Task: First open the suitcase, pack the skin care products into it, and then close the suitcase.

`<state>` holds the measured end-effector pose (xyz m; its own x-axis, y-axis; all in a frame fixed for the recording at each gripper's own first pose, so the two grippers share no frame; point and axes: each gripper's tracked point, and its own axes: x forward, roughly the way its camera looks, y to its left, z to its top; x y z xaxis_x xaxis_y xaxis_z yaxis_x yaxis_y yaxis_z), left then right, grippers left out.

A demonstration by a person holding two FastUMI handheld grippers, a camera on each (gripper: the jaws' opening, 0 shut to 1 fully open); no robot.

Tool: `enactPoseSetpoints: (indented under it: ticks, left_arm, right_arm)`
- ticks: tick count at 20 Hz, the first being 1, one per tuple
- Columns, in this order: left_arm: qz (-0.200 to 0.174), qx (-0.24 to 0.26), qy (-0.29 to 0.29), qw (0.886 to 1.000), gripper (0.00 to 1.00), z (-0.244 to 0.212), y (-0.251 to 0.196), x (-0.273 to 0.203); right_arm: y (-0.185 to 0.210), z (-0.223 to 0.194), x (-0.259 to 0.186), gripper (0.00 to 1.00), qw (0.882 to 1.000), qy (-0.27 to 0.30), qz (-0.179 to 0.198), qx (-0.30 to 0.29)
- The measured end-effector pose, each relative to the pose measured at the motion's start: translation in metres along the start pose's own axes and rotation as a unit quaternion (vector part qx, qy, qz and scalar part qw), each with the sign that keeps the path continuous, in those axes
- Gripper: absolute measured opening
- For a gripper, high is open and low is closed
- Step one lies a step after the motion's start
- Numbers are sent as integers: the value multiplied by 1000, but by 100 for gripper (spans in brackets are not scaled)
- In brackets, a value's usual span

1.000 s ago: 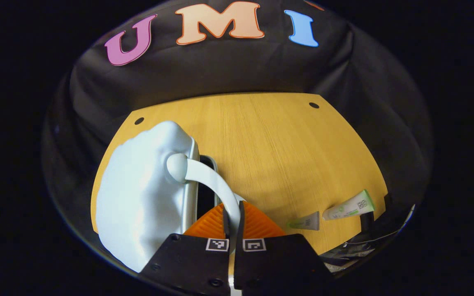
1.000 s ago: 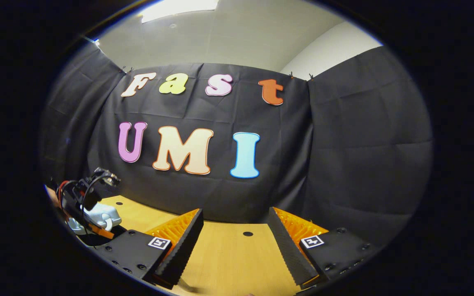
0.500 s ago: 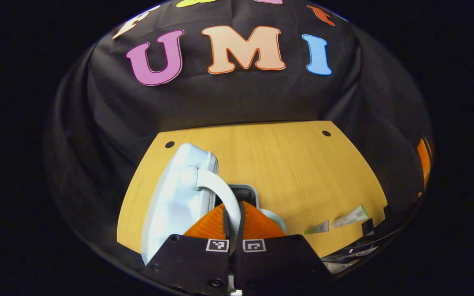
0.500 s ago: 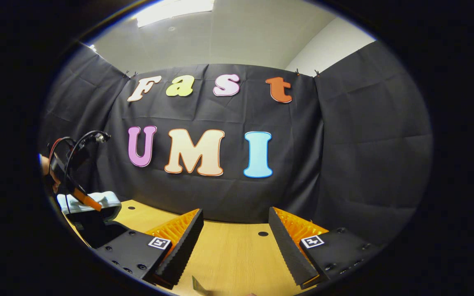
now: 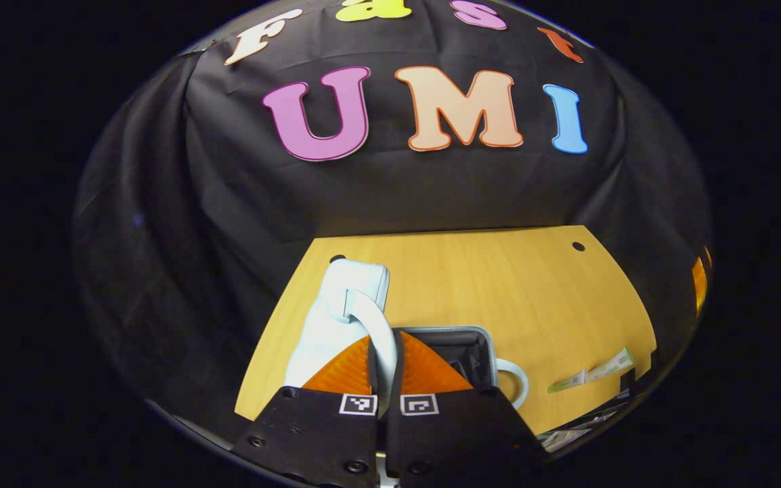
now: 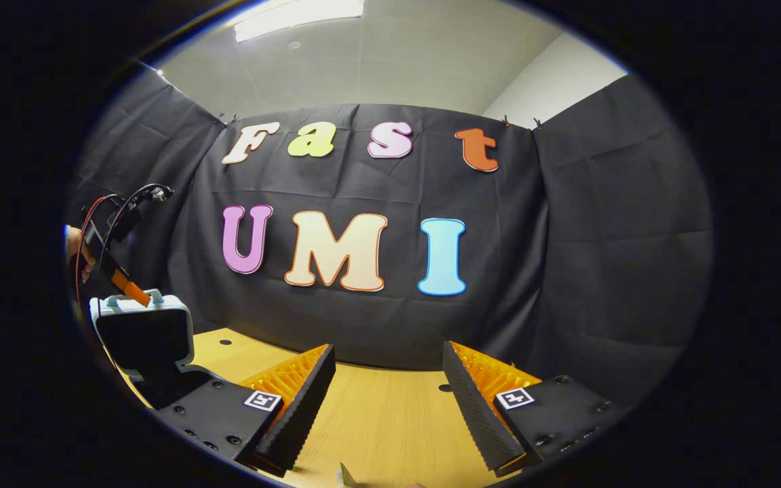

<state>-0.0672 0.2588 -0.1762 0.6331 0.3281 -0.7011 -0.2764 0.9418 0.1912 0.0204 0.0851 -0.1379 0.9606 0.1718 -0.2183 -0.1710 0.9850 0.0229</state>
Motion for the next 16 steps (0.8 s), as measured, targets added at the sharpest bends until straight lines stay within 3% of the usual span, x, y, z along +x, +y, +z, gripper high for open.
enactPoseSetpoints:
  ticks: [4, 11, 16]
  left_arm:
    - [42, -12, -12, 999, 0, 3, 61, 3]
    - [58, -11, -17, 998, 0, -3, 139, 22]
    - [61, -39, 3, 997, 0, -23, 189, 45]
  right_arm:
    - [20, 1, 3, 98, 1000, -2, -2, -4]
    - [62, -4, 9, 98, 1000, 2, -19, -18]
    - [95, -7, 16, 98, 999, 4, -34, -8]
